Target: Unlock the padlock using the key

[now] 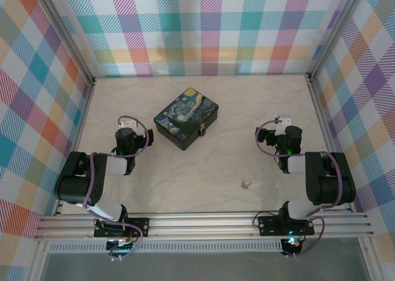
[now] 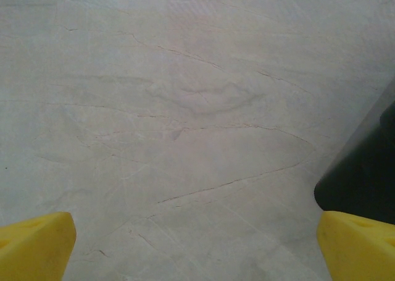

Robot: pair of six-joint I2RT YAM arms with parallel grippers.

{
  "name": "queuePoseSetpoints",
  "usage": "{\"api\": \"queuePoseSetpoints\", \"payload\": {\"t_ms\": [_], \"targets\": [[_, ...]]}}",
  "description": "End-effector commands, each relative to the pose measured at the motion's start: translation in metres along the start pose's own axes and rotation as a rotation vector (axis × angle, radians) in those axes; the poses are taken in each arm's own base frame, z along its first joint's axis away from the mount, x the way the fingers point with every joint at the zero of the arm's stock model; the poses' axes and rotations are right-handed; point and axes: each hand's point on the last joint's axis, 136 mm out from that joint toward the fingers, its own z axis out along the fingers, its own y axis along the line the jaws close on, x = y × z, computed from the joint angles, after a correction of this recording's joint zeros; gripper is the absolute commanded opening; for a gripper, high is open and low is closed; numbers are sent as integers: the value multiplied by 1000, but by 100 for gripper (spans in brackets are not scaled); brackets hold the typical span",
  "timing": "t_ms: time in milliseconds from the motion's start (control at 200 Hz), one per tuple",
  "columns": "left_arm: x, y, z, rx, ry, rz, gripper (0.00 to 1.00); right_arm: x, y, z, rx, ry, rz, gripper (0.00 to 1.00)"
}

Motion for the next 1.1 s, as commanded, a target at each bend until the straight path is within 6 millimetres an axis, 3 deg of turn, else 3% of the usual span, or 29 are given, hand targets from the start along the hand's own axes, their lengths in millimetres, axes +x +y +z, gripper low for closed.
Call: {"api": "queuePoseSetpoints", "payload": {"t_ms": [0,260,355,455,560,625,695,765,905,995,1095], "targets": [[-10,4,0,-2,-36,-7,100,-10,3,2,-7,-25,-25,100],[-10,4,1,0,-33,-7,100,-12,4,3,-12,-4,-29,100],[-12,-4,2,54,-4,4,100,-23,3,0,8,26,-14,100],[-19,21,0,-95,17,-39,100,-32,14,-10,-8,169,88,98],[-51,42,-7,-247,52,-87,100,-39,35,-30,-20,265,249,92],[-74,52,-18,-310,28,-142,100,-30,56,-44,-34,349,278,89],[-92,71,-34,-407,-9,-313,100,-12,68,-63,16,453,286,88],[-94,86,-50,-474,45,-518,100,8,83,-82,20,549,343,83],[-89,67,-68,-424,249,-575,99,47,107,-124,21,669,456,74],[-75,44,-87,-409,366,-531,99,65,106,-150,82,699,455,69],[-60,16,-109,-383,458,-436,99,84,103,-165,128,766,473,62]]}}
